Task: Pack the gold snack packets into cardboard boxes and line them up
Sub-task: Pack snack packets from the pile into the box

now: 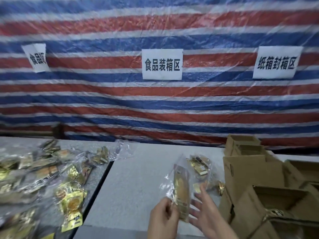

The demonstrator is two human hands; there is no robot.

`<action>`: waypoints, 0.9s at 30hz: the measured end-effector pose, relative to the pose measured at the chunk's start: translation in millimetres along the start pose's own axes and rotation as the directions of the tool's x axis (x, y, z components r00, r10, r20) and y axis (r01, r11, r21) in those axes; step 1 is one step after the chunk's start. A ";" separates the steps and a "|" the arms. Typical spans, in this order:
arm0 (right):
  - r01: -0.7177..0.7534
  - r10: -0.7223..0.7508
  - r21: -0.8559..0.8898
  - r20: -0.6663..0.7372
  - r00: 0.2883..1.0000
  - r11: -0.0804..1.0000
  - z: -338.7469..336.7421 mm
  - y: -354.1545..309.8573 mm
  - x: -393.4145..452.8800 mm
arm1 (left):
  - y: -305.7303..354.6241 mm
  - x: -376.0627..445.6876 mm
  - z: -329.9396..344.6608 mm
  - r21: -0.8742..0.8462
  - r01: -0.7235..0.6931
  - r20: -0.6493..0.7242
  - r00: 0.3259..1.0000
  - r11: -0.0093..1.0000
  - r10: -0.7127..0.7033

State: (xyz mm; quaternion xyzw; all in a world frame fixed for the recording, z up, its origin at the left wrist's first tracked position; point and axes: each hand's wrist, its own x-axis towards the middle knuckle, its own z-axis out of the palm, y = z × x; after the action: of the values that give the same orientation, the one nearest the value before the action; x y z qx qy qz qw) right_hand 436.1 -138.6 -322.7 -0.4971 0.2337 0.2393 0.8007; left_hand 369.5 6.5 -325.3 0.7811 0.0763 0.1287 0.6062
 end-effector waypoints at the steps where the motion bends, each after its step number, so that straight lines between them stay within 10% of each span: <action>1: 0.018 -0.017 -0.045 0.028 0.999 0.999 7.1 -6.3 -15.9 | 8.2 -9.8 -3.1 0.016 -0.060 0.029 0.998 0.998 0.060; 10: 0.043 -0.046 -0.249 -0.004 0.999 0.968 23.9 -9.4 -107.1 | 49.1 -57.9 -25.9 0.143 -0.394 0.457 0.840 0.908 0.292; 15: 0.140 -0.141 -0.069 -0.004 0.990 0.988 -0.9 13.6 -133.3 | 53.0 -78.3 -46.9 -0.019 -0.148 0.513 0.847 0.989 0.137; 22: 0.145 -0.157 0.191 0.048 0.986 0.971 -69.6 64.4 -169.5 | -51.9 -139.8 -83.9 0.372 0.064 0.399 0.890 0.926 -0.222; 27: 0.156 -0.147 -0.436 0.055 0.988 0.886 -75.5 110.5 -168.1 | -96.0 -176.0 -71.8 0.351 0.190 0.384 0.864 0.917 -0.326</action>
State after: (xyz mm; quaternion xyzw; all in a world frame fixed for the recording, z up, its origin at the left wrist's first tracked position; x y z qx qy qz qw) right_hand 227.4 -189.3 -325.4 -0.6788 0.1262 0.2277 0.6866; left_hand 183.9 48.9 -420.6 0.8553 0.0627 -0.1453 0.4933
